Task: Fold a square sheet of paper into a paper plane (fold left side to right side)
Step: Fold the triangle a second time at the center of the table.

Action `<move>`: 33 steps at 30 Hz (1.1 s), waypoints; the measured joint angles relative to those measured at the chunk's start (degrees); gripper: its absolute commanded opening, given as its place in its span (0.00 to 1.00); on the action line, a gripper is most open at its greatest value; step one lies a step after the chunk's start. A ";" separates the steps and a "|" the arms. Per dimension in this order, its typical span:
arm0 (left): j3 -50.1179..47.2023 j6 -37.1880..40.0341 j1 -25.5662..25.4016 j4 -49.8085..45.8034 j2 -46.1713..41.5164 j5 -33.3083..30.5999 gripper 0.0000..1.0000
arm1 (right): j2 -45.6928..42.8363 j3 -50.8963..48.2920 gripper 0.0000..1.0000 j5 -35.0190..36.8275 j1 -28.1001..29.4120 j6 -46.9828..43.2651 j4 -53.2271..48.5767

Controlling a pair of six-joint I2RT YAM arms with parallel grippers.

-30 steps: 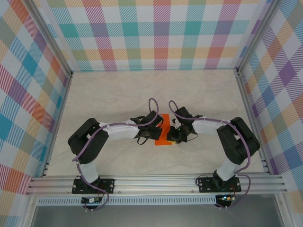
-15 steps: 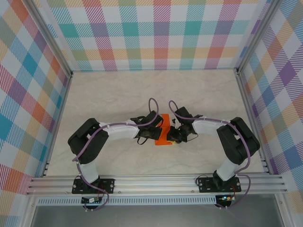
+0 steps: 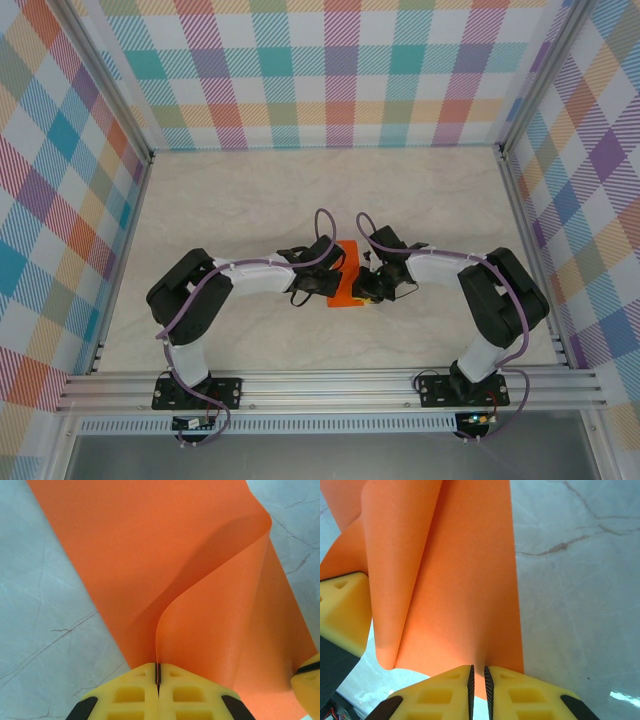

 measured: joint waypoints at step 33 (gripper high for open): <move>0.00 0.22 -0.02 0.00 0.02 -0.15 0.00 | 4.94 4.15 0.05 -9.29 -2.95 5.20 15.69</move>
